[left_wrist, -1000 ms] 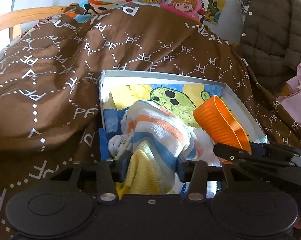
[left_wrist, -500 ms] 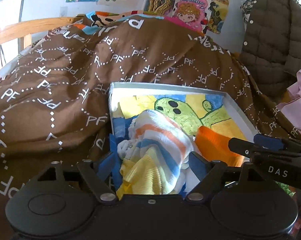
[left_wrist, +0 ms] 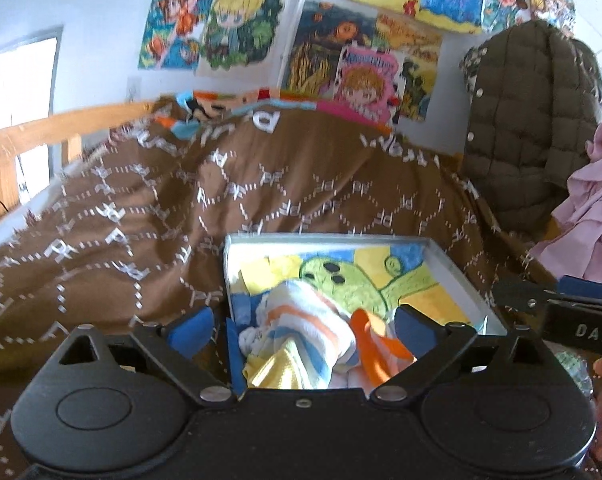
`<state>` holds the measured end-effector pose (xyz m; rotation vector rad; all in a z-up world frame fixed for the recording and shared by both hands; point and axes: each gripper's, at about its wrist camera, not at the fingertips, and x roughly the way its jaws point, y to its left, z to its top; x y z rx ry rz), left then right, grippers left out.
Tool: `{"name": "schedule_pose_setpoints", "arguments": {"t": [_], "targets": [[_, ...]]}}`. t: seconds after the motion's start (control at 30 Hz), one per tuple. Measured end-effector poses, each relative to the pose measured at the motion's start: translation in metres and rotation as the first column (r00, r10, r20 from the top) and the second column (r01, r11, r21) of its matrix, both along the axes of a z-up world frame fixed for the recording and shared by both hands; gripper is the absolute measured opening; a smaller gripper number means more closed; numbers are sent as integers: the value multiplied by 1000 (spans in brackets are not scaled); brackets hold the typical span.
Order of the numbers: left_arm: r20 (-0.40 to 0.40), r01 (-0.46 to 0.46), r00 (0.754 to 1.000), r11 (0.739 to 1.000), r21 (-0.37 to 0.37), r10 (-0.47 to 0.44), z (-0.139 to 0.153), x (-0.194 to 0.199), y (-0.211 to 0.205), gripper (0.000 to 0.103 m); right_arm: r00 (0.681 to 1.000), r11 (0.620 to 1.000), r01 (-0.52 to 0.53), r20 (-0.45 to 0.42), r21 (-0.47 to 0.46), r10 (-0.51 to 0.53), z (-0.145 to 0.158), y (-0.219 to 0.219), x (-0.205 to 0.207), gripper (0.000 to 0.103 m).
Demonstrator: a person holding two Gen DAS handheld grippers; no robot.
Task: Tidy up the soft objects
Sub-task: 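Move both grippers back to the pile toward the grey drawstring pouch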
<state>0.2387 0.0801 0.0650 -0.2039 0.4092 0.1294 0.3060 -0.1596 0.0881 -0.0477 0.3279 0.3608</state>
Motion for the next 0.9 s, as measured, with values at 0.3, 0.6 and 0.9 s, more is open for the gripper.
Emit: {"name": "schedule_pose_setpoints", "arguments": {"t": [0.3, 0.6, 0.9], "targets": [[93, -12, 996, 999, 38, 8, 22, -48, -14, 102, 997, 999, 44, 64, 5, -44, 22, -29, -46, 103], [143, 41, 988, 996, 79, -52, 26, -97, -30, 102, 999, 999, -2, 50, 34, 0, 29, -51, -89, 103], [89, 128, 986, 986, 109, -138, 8, -137, -46, 102, 1000, 1000, -25, -4, 11, 25, 16, -59, -120, 103]]}}
